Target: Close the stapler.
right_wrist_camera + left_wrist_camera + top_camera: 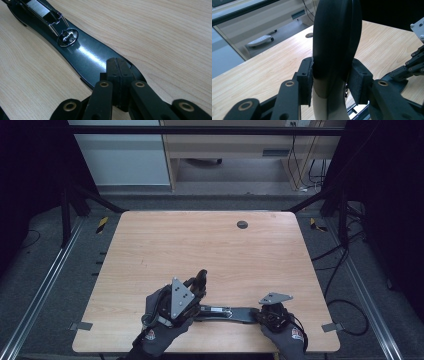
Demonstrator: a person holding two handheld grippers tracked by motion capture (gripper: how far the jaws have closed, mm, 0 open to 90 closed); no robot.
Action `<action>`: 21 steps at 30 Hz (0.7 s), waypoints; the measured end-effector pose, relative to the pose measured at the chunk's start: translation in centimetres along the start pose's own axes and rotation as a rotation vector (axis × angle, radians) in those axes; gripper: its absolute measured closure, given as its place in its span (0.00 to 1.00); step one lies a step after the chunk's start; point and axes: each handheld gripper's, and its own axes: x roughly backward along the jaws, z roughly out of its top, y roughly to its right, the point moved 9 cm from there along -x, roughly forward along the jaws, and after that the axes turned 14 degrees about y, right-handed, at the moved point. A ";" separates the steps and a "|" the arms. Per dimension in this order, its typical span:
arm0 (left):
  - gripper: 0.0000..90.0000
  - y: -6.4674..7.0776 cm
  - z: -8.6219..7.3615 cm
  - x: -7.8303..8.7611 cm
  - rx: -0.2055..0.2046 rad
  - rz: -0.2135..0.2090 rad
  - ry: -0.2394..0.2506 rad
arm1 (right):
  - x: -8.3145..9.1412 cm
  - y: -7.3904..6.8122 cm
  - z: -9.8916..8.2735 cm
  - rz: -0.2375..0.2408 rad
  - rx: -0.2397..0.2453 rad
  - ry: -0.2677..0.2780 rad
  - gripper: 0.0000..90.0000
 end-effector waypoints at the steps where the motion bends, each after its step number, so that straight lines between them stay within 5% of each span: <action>1: 0.65 0.0 0.0 0.0 0.000 0.000 -0.001 | 0.0 0.0 0.0 0.000 0.001 0.000 1.00; 21: 0.65 0.7 0.1 -0.5 -0.043 0.006 -0.010 | 0.0 0.0 0.0 0.001 0.000 0.000 1.00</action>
